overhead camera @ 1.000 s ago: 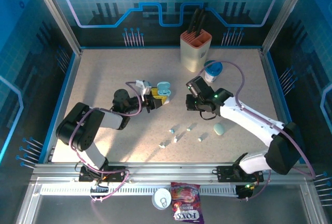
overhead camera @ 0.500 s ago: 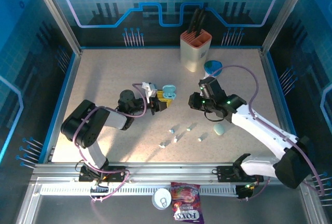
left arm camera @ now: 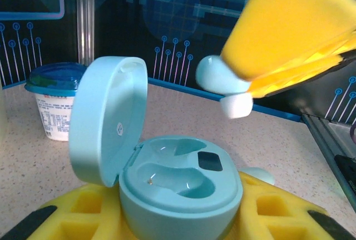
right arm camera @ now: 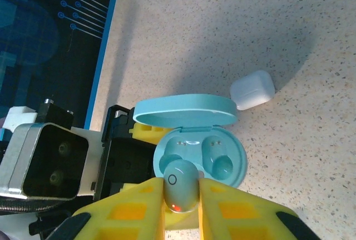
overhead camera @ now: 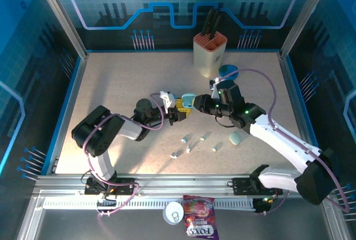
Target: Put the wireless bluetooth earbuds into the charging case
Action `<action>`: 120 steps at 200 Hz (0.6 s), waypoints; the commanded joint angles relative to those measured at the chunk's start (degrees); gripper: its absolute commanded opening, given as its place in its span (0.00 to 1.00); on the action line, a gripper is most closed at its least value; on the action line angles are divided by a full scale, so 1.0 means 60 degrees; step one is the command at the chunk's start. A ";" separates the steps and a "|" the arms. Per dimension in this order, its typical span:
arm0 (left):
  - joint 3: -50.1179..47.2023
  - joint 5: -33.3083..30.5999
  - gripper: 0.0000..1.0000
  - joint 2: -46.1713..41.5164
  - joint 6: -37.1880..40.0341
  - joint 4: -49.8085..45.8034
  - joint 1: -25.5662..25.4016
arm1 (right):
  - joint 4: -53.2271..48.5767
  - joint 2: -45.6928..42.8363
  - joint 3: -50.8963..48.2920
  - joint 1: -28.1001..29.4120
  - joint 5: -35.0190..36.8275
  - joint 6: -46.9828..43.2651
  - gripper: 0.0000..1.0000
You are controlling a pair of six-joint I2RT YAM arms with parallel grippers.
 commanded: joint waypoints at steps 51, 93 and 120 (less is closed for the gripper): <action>0.0491 -0.0502 0.25 0.0345 0.0617 0.0389 -0.0415 | 0.0333 0.0611 0.0411 0.0230 -0.0294 -0.0190 0.21; 0.0666 -0.0574 0.25 0.0420 0.0610 0.0385 -0.0501 | 0.0110 0.0829 0.0553 0.0394 0.0067 -0.0399 0.21; 0.0665 -0.0681 0.25 0.0387 0.0609 0.0389 -0.0496 | -0.0129 0.0950 0.0540 0.0407 0.0297 -0.0453 0.21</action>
